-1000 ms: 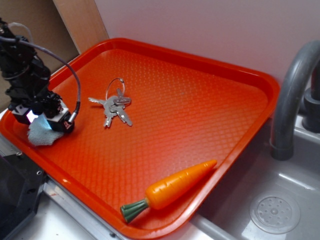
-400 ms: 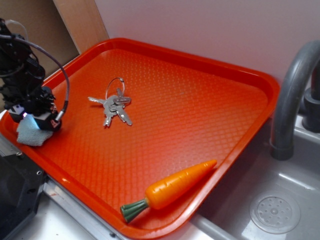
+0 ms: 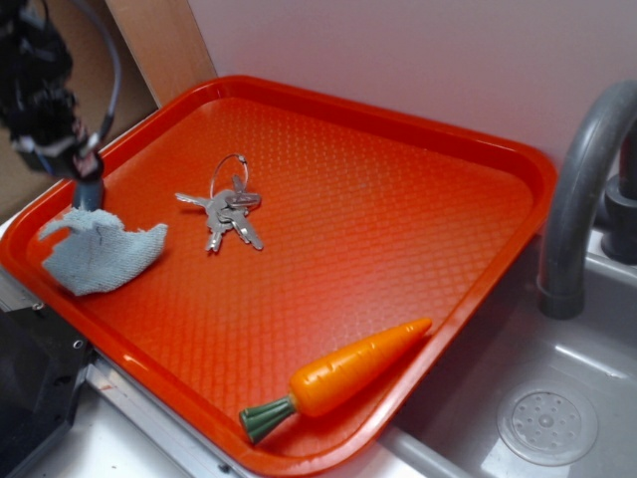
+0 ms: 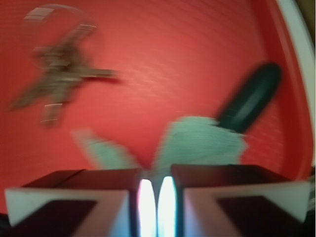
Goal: Grab the blue cloth.
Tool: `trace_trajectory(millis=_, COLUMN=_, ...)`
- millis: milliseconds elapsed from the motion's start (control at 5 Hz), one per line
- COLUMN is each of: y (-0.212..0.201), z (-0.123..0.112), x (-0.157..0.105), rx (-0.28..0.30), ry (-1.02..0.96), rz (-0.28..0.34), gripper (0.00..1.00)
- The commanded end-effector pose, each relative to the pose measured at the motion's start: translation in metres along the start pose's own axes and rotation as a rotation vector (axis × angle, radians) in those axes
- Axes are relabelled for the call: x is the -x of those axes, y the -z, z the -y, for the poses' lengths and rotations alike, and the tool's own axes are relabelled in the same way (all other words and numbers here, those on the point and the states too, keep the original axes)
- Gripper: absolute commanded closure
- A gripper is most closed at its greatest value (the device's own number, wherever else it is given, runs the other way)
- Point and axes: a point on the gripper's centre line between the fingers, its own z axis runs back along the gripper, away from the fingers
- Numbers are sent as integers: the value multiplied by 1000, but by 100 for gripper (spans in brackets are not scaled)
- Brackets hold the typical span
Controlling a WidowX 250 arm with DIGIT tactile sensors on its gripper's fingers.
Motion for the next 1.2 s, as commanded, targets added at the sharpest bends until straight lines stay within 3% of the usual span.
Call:
trace_trajectory(millis=0, y=-100, z=80, x=-3, rx=-48, ry=296, rz=149, gripper=100)
trace_trajectory(millis=200, y=-99, z=73, x=1, rx=-41, ry=296, rz=129, gripper=57)
trace_trajectory(millis=400, y=-67, z=40, x=3, rx=-95, ry=256, rz=106, gripper=0)
trace_trajectory(millis=600, y=-38, z=8, x=8, rx=-127, ry=187, rz=72, gripper=0)
trace_trajectory(millis=1000, y=6, z=-14, x=15, rx=-194, ry=214, rz=76, gripper=0)
